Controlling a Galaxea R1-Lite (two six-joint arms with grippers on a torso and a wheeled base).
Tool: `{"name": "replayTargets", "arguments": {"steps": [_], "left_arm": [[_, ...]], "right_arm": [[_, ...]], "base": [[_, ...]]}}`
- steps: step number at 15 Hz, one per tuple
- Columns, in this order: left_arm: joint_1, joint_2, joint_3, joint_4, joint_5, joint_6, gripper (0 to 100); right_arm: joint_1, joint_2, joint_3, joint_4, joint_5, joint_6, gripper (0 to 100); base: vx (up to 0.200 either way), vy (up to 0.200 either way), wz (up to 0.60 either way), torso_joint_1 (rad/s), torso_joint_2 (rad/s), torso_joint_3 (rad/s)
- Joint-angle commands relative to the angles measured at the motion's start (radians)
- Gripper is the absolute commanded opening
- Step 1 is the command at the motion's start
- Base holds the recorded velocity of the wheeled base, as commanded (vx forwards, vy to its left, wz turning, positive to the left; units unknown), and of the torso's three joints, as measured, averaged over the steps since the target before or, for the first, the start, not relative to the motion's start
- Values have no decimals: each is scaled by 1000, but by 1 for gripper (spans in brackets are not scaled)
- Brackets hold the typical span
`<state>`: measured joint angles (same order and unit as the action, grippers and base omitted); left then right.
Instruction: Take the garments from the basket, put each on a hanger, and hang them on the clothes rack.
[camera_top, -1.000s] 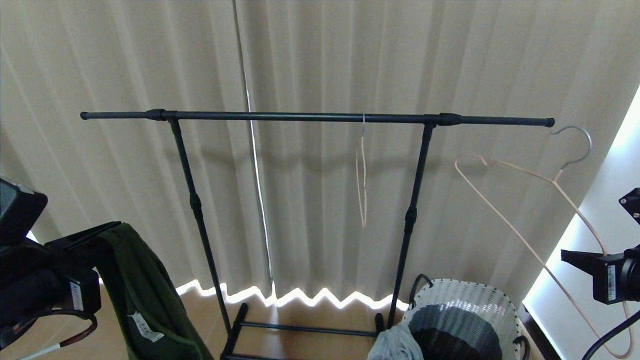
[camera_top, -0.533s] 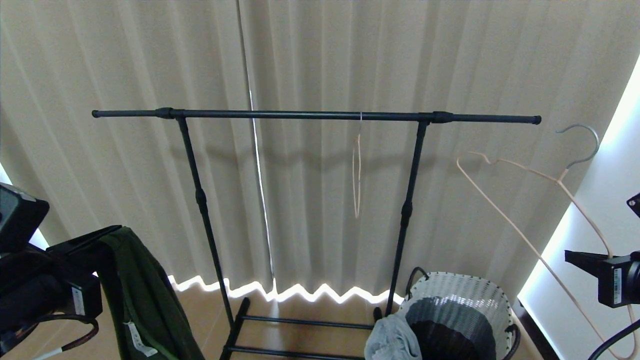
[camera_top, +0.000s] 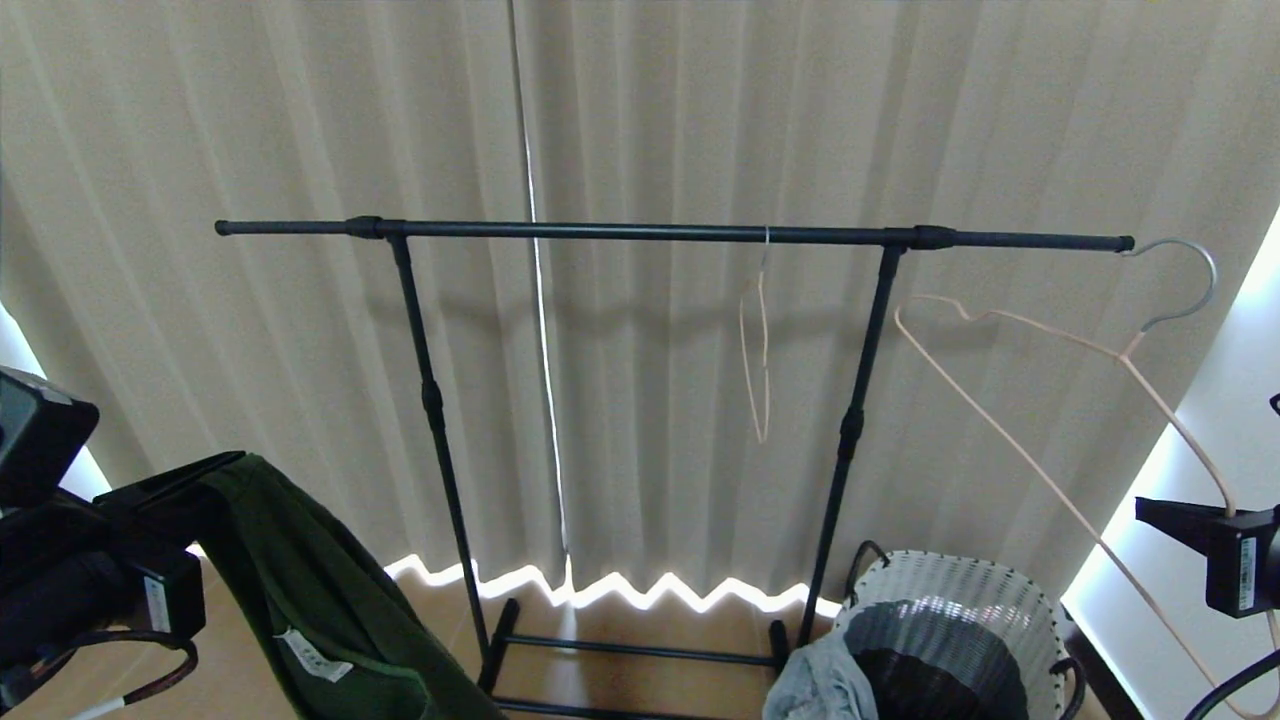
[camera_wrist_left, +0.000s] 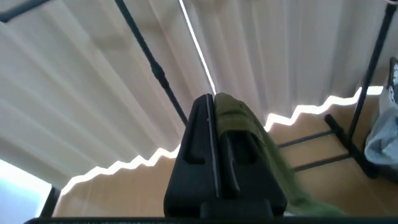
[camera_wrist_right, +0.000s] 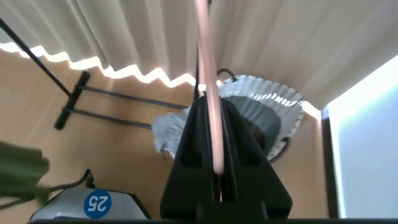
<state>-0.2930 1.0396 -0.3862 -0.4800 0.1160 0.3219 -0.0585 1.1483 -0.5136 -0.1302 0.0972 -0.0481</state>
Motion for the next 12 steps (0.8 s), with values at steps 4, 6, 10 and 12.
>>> {"name": "replayTargets", "arguments": {"steps": [4, 6, 10, 12], "left_arm": [[0, 0, 0, -2, 1, 0, 0], [0, 4, -2, -2, 1, 0, 0], [-5, 8, 4, -25, -2, 0, 0], [-12, 17, 7, -46, -4, -1, 0]], "right_arm": [[5, -15, 0, 0, 1, 1, 0], [9, -19, -3, -2, 1, 1, 0], [11, -18, -11, -86, 99, -1, 0], [36, -10, -11, -101, 176, -1, 0]], "base": [[0, 200, 0, 2, 4, 5], [0, 200, 0, 2, 2, 5], [0, 50, 0, 2, 1, -1], [0, 0, 0, 0, 0, 0]]}}
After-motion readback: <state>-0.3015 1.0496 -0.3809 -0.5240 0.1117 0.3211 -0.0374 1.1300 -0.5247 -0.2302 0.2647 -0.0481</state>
